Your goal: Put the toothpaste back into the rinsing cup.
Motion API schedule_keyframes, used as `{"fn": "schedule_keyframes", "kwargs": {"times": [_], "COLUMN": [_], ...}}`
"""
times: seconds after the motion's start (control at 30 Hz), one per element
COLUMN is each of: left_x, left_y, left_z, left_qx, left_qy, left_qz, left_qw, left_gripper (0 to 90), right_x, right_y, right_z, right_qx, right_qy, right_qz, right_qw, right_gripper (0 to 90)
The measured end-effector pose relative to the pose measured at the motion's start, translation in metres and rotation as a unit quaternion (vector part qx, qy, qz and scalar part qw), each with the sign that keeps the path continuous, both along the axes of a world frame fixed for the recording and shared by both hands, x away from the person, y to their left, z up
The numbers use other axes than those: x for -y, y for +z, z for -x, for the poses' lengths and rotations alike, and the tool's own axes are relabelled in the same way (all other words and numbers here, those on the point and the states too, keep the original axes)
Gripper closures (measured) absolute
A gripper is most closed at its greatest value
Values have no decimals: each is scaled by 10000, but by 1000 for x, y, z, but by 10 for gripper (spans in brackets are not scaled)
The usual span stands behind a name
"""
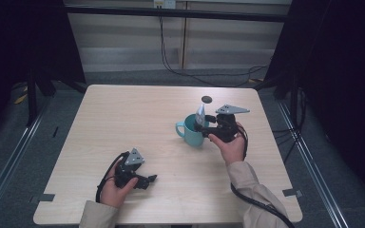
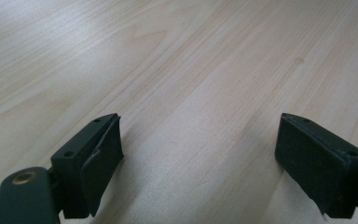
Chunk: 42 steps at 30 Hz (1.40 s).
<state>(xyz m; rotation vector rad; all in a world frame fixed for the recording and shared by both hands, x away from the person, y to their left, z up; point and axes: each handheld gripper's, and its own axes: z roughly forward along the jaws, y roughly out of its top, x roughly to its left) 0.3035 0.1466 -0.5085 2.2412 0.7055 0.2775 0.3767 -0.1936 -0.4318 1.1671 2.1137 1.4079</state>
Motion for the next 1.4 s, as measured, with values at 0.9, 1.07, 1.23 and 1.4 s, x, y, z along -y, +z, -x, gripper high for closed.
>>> {"fn": "schedule_keyframes", "kwargs": {"times": [0.9,1.07,1.23,1.4], "left_x": [-2,-2,-2,-2], "left_y": [0,0,0,0], "left_z": [2,2,2,2], "left_qx": [-17,-16,-15,-15], "left_qy": [30,30,29,30], "left_qz": [9,7,6,7], "left_qw": [10000,10000,10000,10000], "left_gripper": [145,144,144,144], "right_x": [11,15,19,26], "right_y": [4,4,2,-1], "right_z": [15,20,25,31], "right_qx": [-180,-193,-270,-270], "right_qy": [167,238,275,357], "right_qz": [473,508,589,605], "right_qw": [9986,9982,9975,9972], "right_gripper": [196,181,162,151]}}
